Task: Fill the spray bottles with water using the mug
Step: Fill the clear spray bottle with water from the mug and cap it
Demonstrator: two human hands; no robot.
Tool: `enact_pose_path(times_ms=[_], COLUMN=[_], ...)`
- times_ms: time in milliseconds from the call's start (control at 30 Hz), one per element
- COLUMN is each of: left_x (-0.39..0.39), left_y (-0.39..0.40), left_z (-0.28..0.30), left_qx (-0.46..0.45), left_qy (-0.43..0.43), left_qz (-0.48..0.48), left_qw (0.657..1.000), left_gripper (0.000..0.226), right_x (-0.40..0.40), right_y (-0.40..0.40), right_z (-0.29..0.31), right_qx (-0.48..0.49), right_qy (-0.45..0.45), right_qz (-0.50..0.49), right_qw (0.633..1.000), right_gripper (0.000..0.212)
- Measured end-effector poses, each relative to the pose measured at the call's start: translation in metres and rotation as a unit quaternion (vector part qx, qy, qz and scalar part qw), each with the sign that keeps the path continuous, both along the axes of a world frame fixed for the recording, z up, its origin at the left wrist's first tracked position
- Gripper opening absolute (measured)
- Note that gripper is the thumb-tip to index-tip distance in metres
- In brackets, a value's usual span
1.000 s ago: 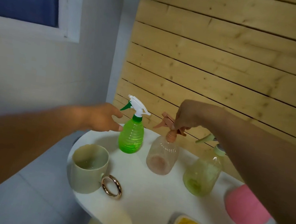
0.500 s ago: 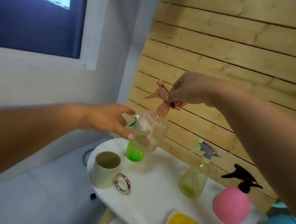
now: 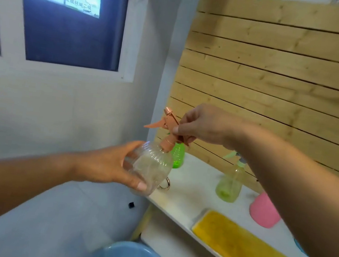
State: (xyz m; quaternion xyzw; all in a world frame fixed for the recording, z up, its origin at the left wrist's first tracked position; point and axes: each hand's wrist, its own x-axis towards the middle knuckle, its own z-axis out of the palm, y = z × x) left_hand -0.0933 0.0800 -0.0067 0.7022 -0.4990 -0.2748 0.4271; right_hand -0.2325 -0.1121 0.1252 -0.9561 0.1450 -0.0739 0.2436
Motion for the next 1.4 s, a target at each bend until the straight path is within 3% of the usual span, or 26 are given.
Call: enact_pose_path(times_ms=[200,467,633,767,867,1000,1067,1133,1200,1267,1400], left_x=[-0.016,-0.036,-0.043,-0.041,-0.045,-0.044,-0.048,-0.055,-0.059,-0.056,-0.054], left_y=[0.033,0.056,0.066,0.072,0.068,0.070,0.071,0.066,0.062,0.062,0.063], left_z=[-0.059,-0.127,-0.134,-0.141,-0.139,-0.141,-0.140,-0.144,-0.144,-0.141,-0.130], left_qx=[0.048,0.051,0.030,0.008,0.014,0.030,0.009,0.011,0.018,0.029,0.091], left_qy=[-0.008,0.082,0.122,0.194,0.310,0.395,0.392,0.320,0.303,0.339,0.388], left_qz=[0.051,0.085,0.106,0.138,0.155,0.105,0.069,0.078,0.101,0.096,0.068], left_qw=[0.998,0.992,0.986,0.971,0.938,0.912,0.917,0.944,0.948,0.935,0.914], left_gripper=[0.109,0.090,0.075,0.075,0.049,0.070,0.094,0.110,0.100,0.086,0.084], right_x=[-0.021,-0.042,-0.047,-0.050,-0.049,-0.048,-0.049,-0.053,-0.058,-0.061,-0.063], right_y=[0.015,0.025,0.017,0.014,0.018,0.021,0.019,0.017,0.013,0.007,-0.001], right_z=[-0.070,-0.174,-0.215,-0.231,-0.237,-0.236,-0.234,-0.233,-0.230,-0.225,-0.215], right_qx=[0.085,0.268,0.365,0.408,0.416,0.472,0.502,0.516,0.502,0.478,0.439], right_qy=[0.014,-0.014,-0.022,-0.046,-0.050,-0.046,-0.030,-0.011,-0.007,-0.017,-0.042], right_qz=[-0.005,-0.010,-0.036,-0.017,-0.009,-0.066,-0.097,-0.102,-0.093,-0.064,0.001], right_qw=[0.996,0.963,0.930,0.912,0.908,0.878,0.859,0.850,0.860,0.876,0.898], right_gripper=[0.022,0.027,0.026,0.027,0.034,0.031,0.034,0.034,0.029,0.021,0.019])
